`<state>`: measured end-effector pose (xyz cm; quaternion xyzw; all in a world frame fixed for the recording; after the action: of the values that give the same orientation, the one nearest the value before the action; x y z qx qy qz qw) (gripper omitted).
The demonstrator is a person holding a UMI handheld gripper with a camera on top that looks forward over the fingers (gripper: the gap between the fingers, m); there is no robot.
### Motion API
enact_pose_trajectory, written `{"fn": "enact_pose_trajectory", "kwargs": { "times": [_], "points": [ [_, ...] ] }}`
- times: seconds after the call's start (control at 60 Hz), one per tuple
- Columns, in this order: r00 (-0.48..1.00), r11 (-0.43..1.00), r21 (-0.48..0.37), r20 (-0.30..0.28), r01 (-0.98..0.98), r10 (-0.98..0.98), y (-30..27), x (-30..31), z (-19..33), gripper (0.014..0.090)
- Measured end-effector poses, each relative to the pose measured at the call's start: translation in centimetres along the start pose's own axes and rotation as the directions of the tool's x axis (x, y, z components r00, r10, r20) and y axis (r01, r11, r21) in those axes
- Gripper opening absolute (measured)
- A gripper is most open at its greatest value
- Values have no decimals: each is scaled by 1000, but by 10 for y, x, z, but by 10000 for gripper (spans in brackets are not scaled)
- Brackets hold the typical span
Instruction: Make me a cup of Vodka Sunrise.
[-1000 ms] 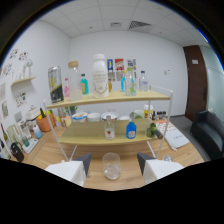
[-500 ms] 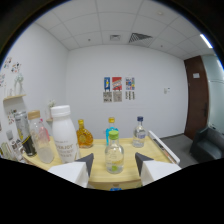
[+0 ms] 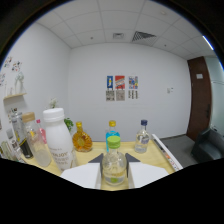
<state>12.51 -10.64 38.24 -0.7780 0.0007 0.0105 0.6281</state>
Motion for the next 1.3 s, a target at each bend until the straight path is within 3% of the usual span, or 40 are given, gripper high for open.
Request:
{"fn": "enact_pose_trajectory", "kwargs": {
  "times": [0.183,0.317,0.65,0.817,0.917,1.05,1.183,1.3],
  "points": [
    [999,996,85,44,-21,17,-23,-5,-55,357],
    [999,996,92,50,-7,2,13,-7,-86,356],
    [996,984,-160,21,-78,83,225,3,-68,355],
    [997,978,-192,1,-77,78,257,8,-55,357],
    [997,979,-192,-5,72,-75,255,12,-52,353],
    [901,889,-156,8,430,-434,238,10,-52,354],
    [638,631,-126,21,765,-769,227,2,-50,351],
    [327,321,-126,24,939,-945,223,-2,-44,351]
  ]
}}
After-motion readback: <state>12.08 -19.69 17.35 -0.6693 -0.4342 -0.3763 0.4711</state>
